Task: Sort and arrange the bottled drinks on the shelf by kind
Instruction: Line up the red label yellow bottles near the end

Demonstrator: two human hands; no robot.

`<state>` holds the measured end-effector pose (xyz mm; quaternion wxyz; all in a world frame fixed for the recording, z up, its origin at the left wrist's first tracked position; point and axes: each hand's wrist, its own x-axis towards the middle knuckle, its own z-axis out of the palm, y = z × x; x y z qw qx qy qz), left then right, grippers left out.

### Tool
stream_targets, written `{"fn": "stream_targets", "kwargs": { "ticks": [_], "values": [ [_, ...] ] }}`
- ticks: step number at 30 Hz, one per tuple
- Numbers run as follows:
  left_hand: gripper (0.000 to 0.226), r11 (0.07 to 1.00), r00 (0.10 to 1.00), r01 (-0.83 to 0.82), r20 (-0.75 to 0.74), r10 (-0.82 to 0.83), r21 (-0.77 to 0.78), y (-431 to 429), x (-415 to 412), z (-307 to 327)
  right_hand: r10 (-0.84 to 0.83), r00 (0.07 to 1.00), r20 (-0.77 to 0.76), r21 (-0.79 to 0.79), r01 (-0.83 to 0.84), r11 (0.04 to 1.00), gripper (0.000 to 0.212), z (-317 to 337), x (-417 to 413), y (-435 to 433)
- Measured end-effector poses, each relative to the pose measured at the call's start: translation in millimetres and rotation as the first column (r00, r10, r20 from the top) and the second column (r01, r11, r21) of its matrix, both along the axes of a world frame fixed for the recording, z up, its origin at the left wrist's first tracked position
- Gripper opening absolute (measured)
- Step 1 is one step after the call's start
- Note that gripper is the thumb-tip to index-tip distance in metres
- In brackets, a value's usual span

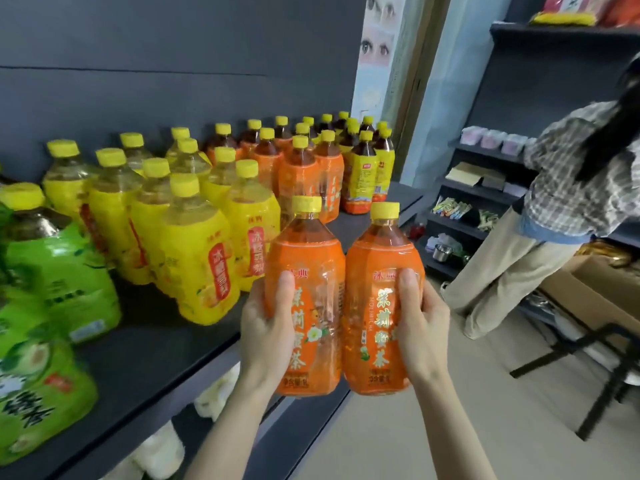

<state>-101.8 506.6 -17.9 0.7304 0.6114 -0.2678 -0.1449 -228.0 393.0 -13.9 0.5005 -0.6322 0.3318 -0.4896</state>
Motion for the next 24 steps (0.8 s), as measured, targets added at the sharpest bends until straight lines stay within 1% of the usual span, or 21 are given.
{"fn": "stream_targets", "kwargs": {
  "ticks": [4,7,9,11,14,17,19,21,22,24],
  "values": [
    [0.053,0.992,0.992,-0.128,0.019,0.128,0.02,-52,-7,-3,0.083,0.996,-0.016,-0.029,-0.084,0.996,0.039,0,7,-67],
    [0.049,0.977,0.979,-0.204,0.026,0.203,0.059,-82,-5,-4,0.144,0.989,-0.024,-0.025,-0.144,0.989,0.044,0,26,-107],
    [0.049,0.96,0.962,-0.27,0.059,0.267,0.068,-102,2,0,0.205,0.979,-0.013,-0.001,-0.205,0.979,0.043,2,42,-131],
    [0.05,0.938,0.937,-0.342,0.085,0.337,0.047,-123,11,1,0.259,0.966,0.009,-0.007,-0.259,0.966,0.038,2,60,-155],
    [0.05,0.899,0.896,-0.436,0.106,0.43,0.038,-153,30,-2,0.324,0.945,0.047,-0.051,-0.322,0.945,0.044,3,89,-185],
    [0.067,0.858,0.852,-0.513,0.132,0.507,0.019,-182,51,-7,0.376,0.924,0.064,-0.068,-0.372,0.926,0.047,1,117,-213],
    [0.074,0.824,0.817,-0.567,0.142,0.559,0.014,-199,64,-11,0.423,0.904,0.065,-0.074,-0.418,0.905,0.058,0,134,-230],
    [0.072,0.788,0.779,-0.616,0.156,0.608,0.008,-213,76,-14,0.449,0.89,0.074,-0.069,-0.445,0.893,0.064,-3,150,-242],
    [0.071,0.772,0.762,-0.636,0.16,0.627,0.004,-218,81,-16,0.464,0.882,0.081,-0.065,-0.46,0.886,0.062,-6,157,-247],
    [0.072,0.739,0.73,-0.673,0.155,0.665,-0.002,-228,87,-21,0.51,0.856,0.088,-0.061,-0.506,0.86,0.05,-10,169,-253]
  ]
}}
